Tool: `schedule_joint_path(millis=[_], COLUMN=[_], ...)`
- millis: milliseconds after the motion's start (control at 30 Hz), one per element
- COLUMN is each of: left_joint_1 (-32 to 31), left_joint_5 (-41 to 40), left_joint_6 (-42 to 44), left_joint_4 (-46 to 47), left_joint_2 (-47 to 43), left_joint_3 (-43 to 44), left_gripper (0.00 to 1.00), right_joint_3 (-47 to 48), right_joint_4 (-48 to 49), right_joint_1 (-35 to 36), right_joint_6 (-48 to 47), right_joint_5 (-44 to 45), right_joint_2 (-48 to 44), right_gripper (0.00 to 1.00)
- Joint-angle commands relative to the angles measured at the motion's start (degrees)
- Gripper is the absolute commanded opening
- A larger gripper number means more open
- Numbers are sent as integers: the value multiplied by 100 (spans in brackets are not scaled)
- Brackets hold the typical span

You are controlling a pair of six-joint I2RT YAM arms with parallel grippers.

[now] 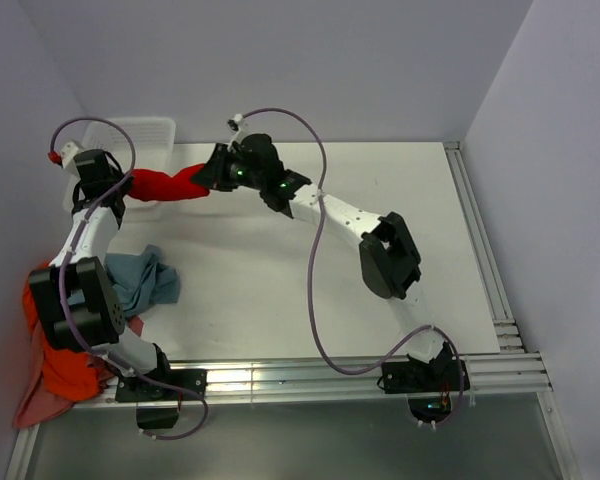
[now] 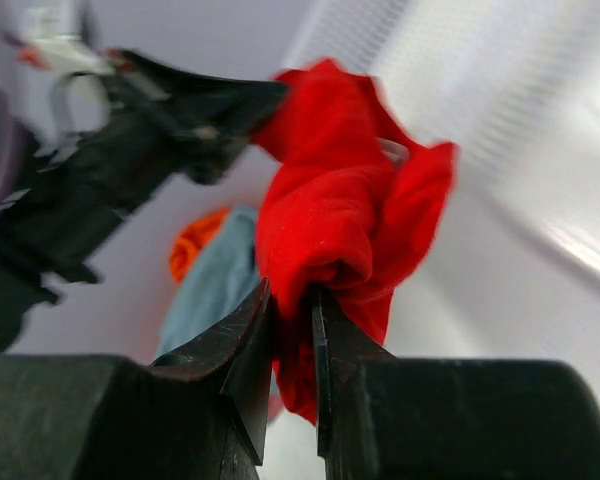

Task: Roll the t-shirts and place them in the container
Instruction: Place the rolled tshirt into the container

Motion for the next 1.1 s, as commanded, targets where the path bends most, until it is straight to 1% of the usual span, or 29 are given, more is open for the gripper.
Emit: schedule_joint_path(millis=[0, 33, 100, 167, 300, 400, 500, 533, 567, 600, 633, 667, 700, 767, 800, 833, 867, 900, 933, 967, 1033, 1067], left_joint_1=[207, 225, 260, 269, 243, 147, -134, -222, -336, -616, -758, -925, -1170, -1566, -1838, -1988, -2164, -2513, -2674, -2954, -3201, -3403], left_joint_5=[189, 207, 391, 619, 883, 1103, 1270, 1419, 1429, 1438, 1403, 1368, 1341, 1332, 1306, 1254, 1018, 955, 954, 963, 1112, 1173], left_joint_6=[-178, -178, -195, -196, -222, -196, -256, -283, -318, -379, -432, -485, -625, -757, -889, -933, -969, -1056, -1083, -1127, -1206, -1241], left_joint_4=[315, 289, 297, 245, 315, 394, 464, 508, 500, 534, 570, 613, 710, 719, 702, 693, 641, 614, 623, 631, 466, 316], left_joint_2=[527, 851, 1151, 1547, 1847, 1742, 1566, 1514, 1478, 1461, 1400, 1355, 1251, 1153, 1101, 978, 942, 925, 1029, 1160, 1775, 1977], left_joint_3=[347, 391, 505, 636, 567, 330, 32, -56, -205, -285, -347, -504, -575, -611, -585, -550, -384, -243, -94, 360, 994, 1598], left_gripper=[0, 0, 0, 0, 0, 0, 0, 0, 0, 0, 0, 0, 0, 0, 0, 0, 0, 0, 0, 0, 0, 0], right_joint_3=[1095, 1454, 1807, 2160, 2196, 1863, 1213, 803, 546, 291, -216, -465, -911, -1370, -1590, -2019, -2223, -2408, -2758, -2927, -3296, -3393], right_joint_4=[-34, -87, -332, -457, -554, -554, -405, -361, -282, -133, -80, -44, -61, -71, -105, -114, -123, -167, -176, -167, -237, -324], right_joint_1=[229, 255, 316, 343, 352, 343, 238, 177, 54, -8, -87, -218, -298, -552, -649, -763, -877, -1122, -1247, -1361, -1651, -1704], right_joint_6=[-180, -189, -242, -356, -479, -620, -550, -506, -436, -418, -400, -417, -435, -479, -470, -427, -418, -392, -365, -356, -365, -391], right_joint_5=[-128, -128, -84, -5, 75, 154, 145, 171, 180, 145, 188, 215, 259, 312, 347, 356, 382, 426, 444, 452, 505, 557], right_joint_2=[654, 814, 1139, 1272, 1299, 992, 492, 334, -16, -202, -387, -615, -974, -1406, -1808, -2004, -2180, -2538, -2699, -2866, -3252, -3367], right_gripper=[0, 0, 0, 0, 0, 0, 0, 0, 0, 0, 0, 0, 0, 0, 0, 0, 0, 0, 0, 0, 0, 0])
